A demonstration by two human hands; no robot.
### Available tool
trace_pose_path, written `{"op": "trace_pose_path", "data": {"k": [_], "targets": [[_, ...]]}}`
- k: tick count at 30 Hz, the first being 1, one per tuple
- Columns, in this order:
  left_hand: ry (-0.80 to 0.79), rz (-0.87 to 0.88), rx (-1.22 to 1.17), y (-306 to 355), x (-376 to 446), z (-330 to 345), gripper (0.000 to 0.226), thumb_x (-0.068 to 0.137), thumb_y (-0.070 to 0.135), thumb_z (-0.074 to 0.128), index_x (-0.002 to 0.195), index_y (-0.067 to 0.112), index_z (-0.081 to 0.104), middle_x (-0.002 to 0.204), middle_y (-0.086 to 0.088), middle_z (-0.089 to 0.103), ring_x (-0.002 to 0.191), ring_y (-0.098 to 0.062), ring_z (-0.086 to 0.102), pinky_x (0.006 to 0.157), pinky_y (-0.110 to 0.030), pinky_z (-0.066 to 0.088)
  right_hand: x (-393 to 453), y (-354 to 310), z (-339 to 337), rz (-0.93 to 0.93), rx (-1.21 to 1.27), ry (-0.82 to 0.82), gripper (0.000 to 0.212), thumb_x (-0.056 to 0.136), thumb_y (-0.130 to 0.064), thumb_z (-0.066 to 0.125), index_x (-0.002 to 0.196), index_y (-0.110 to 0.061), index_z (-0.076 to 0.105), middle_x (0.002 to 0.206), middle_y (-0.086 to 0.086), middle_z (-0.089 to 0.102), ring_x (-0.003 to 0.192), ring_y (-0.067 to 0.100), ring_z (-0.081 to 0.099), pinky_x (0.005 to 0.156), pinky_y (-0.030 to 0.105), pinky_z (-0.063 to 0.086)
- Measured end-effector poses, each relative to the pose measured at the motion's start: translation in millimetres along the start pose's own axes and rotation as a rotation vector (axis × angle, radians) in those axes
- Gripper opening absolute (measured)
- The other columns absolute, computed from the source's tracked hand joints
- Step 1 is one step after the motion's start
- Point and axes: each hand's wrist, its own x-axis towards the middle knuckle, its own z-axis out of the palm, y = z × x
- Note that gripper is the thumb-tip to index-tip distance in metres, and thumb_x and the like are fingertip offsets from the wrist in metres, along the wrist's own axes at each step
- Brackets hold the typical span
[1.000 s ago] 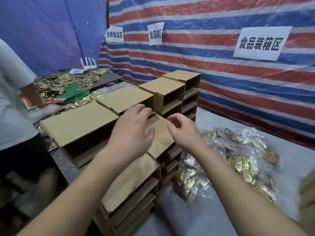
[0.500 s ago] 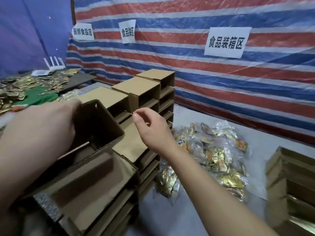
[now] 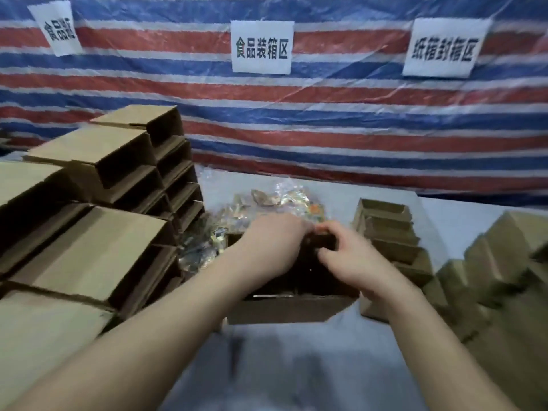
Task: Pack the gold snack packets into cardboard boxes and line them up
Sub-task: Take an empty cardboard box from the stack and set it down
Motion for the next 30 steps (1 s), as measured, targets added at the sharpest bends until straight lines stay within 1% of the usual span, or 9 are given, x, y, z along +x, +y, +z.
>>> {"op": "trace_pose_path", "data": {"k": [2,6,9,12,14,18,24,27,30], "targets": [[-0.054,0.059,-0.044,19,8,37,0.027,0.095,0.022,0.048,0.119,0.028,0.058,0.105,-0.005,0.067,0.099,-0.029,0.063,0.067,-0.032,0.038,-10,44,5,0.109,-0.061,0.08,0.039,0.089,-0.008,0.055,0.122,-0.029,0.06,0.109,-0.004,0.065,0.093,0.013,0.061,0.068,0.022,0.042],[-0.205,0.085,-0.159,42,1,116,0.025,0.099,0.034,0.045,0.112,0.02,0.061,0.105,-0.007,0.066,0.1,-0.029,0.061,0.071,-0.033,0.042,-34,127,46,0.236,-0.092,0.133,0.026,0.094,-0.003,0.051,0.11,-0.017,0.065,0.107,0.002,0.066,0.099,0.018,0.058,0.076,0.021,0.038],[-0.282,-0.011,-0.242,36,-24,170,0.031,0.096,0.042,0.05,0.114,0.019,0.059,0.113,-0.005,0.065,0.106,-0.027,0.059,0.079,-0.034,0.044,-55,180,87,0.368,-0.074,0.13,0.019,0.095,-0.003,0.049,0.097,-0.018,0.061,0.099,0.006,0.066,0.094,0.025,0.061,0.078,0.031,0.046],[-0.403,-0.115,-0.23,14,-62,218,0.042,0.096,0.045,0.05,0.13,0.021,0.051,0.127,0.0,0.057,0.116,-0.023,0.053,0.094,-0.035,0.041,-77,212,123,0.448,-0.054,0.13,0.019,0.095,-0.001,0.048,0.095,-0.018,0.058,0.094,0.003,0.063,0.089,0.024,0.059,0.072,0.028,0.041],[-0.475,-0.221,-0.296,1,-87,243,0.035,0.098,0.041,0.047,0.125,0.019,0.053,0.123,-0.003,0.057,0.113,-0.025,0.054,0.093,-0.034,0.042,-86,224,146,0.443,-0.032,0.113,0.022,0.094,0.001,0.049,0.091,-0.02,0.056,0.09,0.002,0.062,0.086,0.024,0.058,0.071,0.027,0.039],[-0.44,-0.403,-0.519,-8,-112,267,0.019,0.101,0.027,0.043,0.103,0.012,0.054,0.104,-0.01,0.061,0.098,-0.03,0.059,0.084,-0.037,0.046,-85,222,170,0.445,-0.046,0.101,0.016,0.093,-0.003,0.048,0.093,-0.016,0.057,0.091,-0.002,0.059,0.086,0.019,0.055,0.072,0.025,0.036],[-0.437,-0.373,-0.5,-27,-116,265,0.021,0.099,0.035,0.048,0.103,0.017,0.057,0.105,-0.004,0.064,0.097,-0.024,0.06,0.082,-0.033,0.045,-68,210,160,0.503,-0.028,-0.055,0.013,0.091,-0.025,0.05,0.089,-0.023,0.061,0.091,-0.008,0.065,0.088,0.011,0.059,0.08,0.027,0.045],[-0.412,-0.407,-0.589,-31,-122,271,0.035,0.094,0.048,0.054,0.118,0.023,0.055,0.117,0.003,0.06,0.111,-0.018,0.058,0.092,-0.028,0.044,-37,212,149,0.48,-0.085,-0.015,0.015,0.093,-0.03,0.05,0.096,-0.023,0.064,0.104,-0.004,0.065,0.101,0.015,0.06,0.085,0.028,0.043],[-0.334,-0.409,-0.65,-34,-121,275,0.063,0.087,0.06,0.056,0.14,0.029,0.044,0.136,0.012,0.047,0.129,-0.009,0.045,0.106,-0.022,0.037,15,218,133,0.386,-0.312,0.001,0.039,0.093,-0.029,0.056,0.127,-0.01,0.057,0.125,0.006,0.059,0.118,0.026,0.054,0.098,0.032,0.042]]}}
